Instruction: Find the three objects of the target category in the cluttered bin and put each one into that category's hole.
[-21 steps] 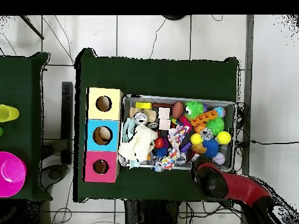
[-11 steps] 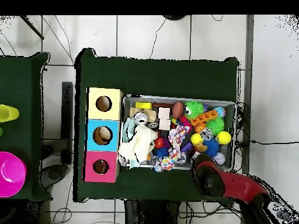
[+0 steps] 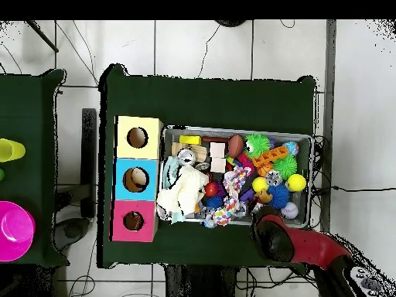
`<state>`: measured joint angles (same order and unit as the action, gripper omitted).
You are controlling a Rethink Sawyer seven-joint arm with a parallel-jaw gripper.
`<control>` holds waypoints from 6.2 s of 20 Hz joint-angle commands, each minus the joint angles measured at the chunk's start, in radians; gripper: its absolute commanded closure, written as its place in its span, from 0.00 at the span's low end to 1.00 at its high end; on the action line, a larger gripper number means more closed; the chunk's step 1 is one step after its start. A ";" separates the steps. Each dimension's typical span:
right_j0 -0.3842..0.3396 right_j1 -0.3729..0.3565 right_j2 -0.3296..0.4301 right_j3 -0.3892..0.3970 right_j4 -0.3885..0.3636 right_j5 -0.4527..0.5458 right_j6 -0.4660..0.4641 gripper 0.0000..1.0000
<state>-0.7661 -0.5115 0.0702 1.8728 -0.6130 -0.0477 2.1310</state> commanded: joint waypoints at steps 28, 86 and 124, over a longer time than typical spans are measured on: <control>-0.035 -0.502 0.367 0.293 0.176 0.245 0.053 1.00; 0.970 -0.319 -0.245 0.308 0.747 -0.026 0.229 0.00; 0.881 -0.186 -0.196 0.267 0.738 -0.152 0.209 0.00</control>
<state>0.1504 -0.7498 -0.2071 2.1441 0.1426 -0.1458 2.1711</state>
